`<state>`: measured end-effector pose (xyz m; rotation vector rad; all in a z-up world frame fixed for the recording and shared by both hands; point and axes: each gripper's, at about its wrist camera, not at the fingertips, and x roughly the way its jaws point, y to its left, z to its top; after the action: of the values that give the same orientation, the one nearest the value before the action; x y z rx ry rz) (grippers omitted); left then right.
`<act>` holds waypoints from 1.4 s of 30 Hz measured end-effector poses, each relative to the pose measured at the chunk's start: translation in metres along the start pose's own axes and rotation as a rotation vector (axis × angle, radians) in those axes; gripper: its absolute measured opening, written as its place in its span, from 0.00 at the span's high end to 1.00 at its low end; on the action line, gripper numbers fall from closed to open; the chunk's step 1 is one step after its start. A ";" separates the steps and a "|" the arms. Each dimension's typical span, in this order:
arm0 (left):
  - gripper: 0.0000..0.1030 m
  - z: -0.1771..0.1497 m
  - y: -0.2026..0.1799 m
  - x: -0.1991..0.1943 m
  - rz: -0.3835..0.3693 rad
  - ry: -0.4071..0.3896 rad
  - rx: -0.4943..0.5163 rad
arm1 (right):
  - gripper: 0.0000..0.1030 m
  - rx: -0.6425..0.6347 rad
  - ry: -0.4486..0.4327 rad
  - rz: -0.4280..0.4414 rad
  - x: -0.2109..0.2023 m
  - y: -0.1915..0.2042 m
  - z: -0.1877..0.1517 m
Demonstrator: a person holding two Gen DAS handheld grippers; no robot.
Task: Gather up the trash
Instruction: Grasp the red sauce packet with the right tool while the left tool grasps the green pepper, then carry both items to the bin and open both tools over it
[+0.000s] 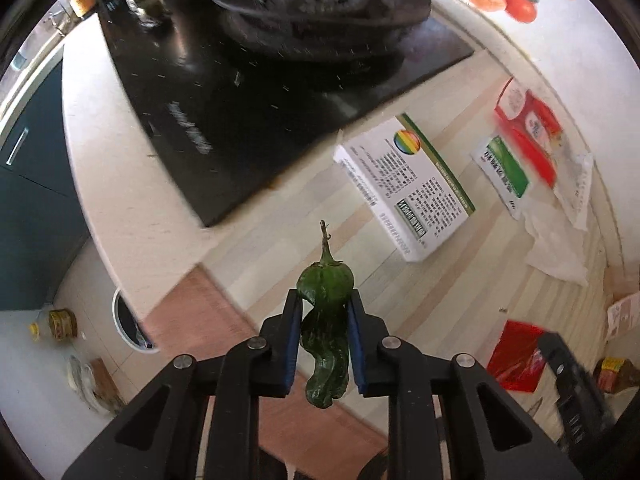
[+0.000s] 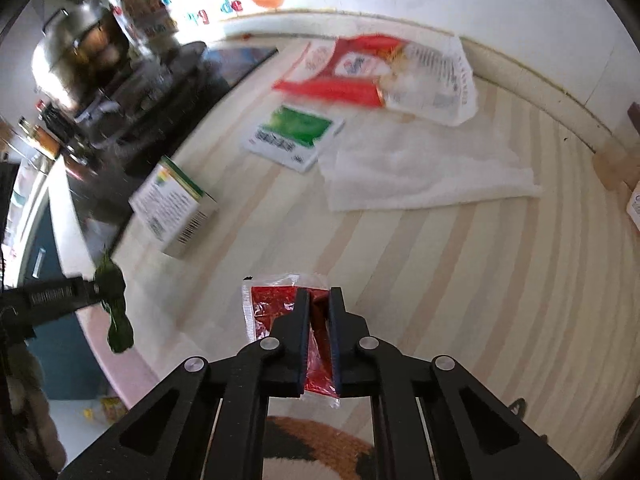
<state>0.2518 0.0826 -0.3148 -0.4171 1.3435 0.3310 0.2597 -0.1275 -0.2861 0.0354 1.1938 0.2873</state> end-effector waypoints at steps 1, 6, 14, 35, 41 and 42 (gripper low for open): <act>0.83 -0.005 0.007 -0.009 -0.008 -0.015 -0.002 | 0.91 -0.001 -0.004 0.010 -0.002 0.004 0.006; 0.83 -0.018 0.060 -0.037 -0.025 -0.067 -0.035 | 0.92 -0.049 -0.026 0.077 -0.022 0.048 0.013; 0.83 -0.070 0.218 -0.039 0.012 -0.045 -0.251 | 0.92 -0.236 0.038 0.216 -0.020 0.187 -0.042; 0.82 -0.205 0.600 0.331 -0.023 0.293 -0.740 | 0.92 -0.459 0.502 0.209 0.433 0.486 -0.341; 0.78 -0.213 0.623 0.397 -0.074 0.346 -0.765 | 0.92 -0.460 0.567 0.194 0.525 0.496 -0.381; 0.78 -0.217 0.625 0.402 -0.073 0.350 -0.772 | 0.91 -0.465 0.591 0.199 0.535 0.497 -0.386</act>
<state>-0.1444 0.5279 -0.8089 -1.2082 1.4999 0.7435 -0.0161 0.4311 -0.8284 -0.3605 1.6825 0.7831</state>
